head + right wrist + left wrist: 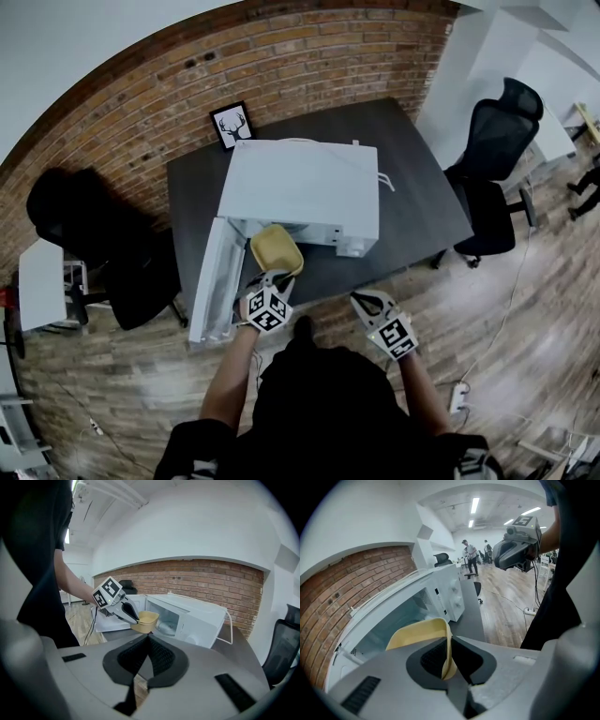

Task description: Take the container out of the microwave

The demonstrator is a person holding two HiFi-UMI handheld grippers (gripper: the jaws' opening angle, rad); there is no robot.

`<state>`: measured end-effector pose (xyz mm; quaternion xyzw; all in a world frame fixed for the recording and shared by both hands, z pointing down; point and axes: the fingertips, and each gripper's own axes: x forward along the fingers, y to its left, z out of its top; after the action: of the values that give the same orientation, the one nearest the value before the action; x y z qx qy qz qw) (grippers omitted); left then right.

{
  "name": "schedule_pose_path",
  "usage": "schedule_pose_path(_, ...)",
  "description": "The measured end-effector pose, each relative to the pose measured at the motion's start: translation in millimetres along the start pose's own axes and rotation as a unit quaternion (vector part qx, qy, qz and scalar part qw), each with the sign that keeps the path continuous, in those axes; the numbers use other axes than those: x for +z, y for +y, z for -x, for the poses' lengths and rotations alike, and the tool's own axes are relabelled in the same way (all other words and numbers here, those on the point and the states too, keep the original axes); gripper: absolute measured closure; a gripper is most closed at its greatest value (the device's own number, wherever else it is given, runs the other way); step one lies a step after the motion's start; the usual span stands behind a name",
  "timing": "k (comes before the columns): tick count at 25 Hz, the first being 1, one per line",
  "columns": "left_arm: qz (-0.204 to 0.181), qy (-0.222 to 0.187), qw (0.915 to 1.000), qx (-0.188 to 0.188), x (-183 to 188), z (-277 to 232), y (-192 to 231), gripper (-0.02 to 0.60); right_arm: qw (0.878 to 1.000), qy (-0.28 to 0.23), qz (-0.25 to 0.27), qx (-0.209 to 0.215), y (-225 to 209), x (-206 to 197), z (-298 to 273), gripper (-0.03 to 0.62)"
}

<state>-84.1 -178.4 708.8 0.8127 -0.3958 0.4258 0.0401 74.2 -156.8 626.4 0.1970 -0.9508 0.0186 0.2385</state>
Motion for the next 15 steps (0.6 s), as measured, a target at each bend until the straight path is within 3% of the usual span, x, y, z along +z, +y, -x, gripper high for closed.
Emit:
schedule_pose_path(9, -0.027, 0.000, 0.9996, 0.010, 30, 21, -42, 0.552, 1.000, -0.006, 0.001, 0.013, -1, -15, 22, 0.595)
schedule_pose_path(15, -0.052, -0.021, 0.9980, 0.030, 64, 42, -62, 0.552, 1.000, -0.004, -0.001, 0.017, 0, -28, 33, 0.595)
